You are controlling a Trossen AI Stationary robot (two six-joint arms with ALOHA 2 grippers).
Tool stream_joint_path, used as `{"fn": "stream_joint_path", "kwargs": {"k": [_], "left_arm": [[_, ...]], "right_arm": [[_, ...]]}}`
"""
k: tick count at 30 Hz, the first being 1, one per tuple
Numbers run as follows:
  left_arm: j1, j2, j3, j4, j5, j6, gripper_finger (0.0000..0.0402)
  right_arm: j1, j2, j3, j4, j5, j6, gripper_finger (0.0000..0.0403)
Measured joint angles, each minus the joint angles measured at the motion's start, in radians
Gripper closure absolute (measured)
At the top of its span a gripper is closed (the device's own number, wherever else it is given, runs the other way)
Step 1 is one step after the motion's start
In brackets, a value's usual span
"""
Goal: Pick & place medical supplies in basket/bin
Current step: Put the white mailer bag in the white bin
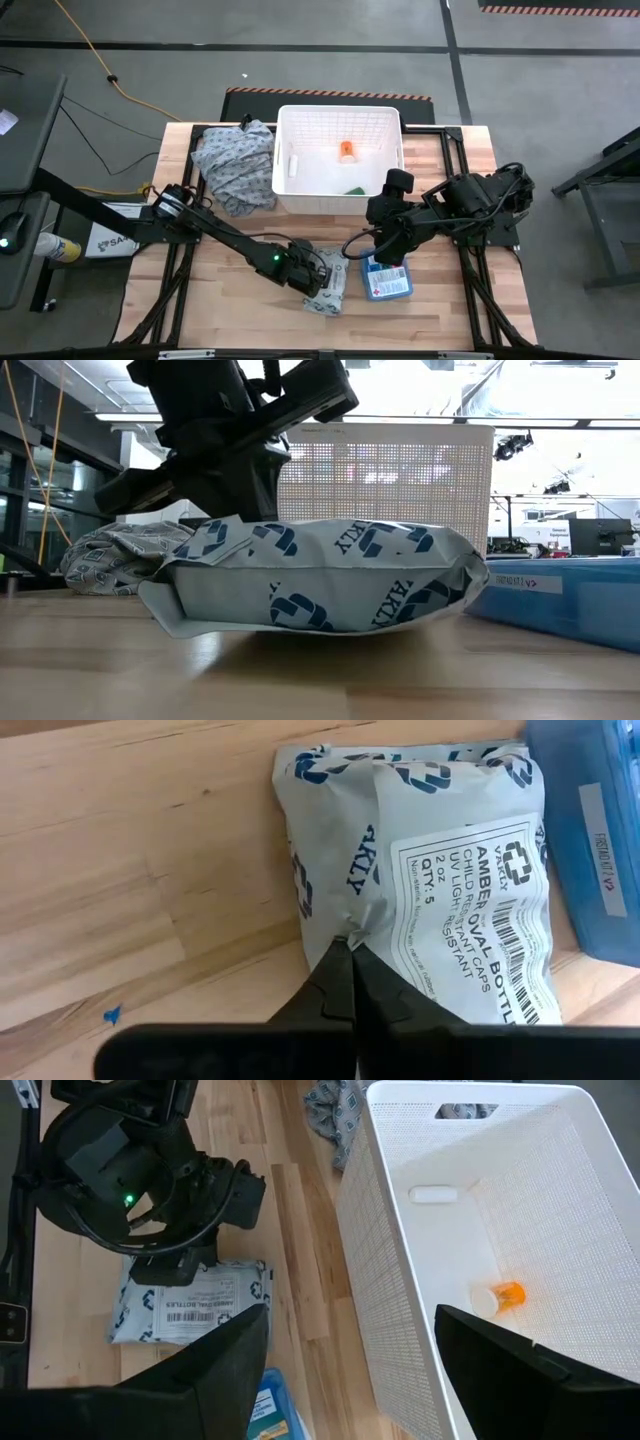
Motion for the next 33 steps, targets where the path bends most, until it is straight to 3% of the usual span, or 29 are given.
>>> {"fn": "stream_joint_path", "kwargs": {"k": [14,33], "left_arm": [[0.000,-0.045,-0.003,-0.032,-0.018,0.006,0.0379],[0.000,-0.280,-0.001,-0.110,-0.158,0.031,0.0379]], "right_arm": [[0.000,0.000,0.000,0.000,0.001,0.000,0.0126],[0.000,0.000,0.000,-0.004,0.032,-0.030,0.0126]]}}
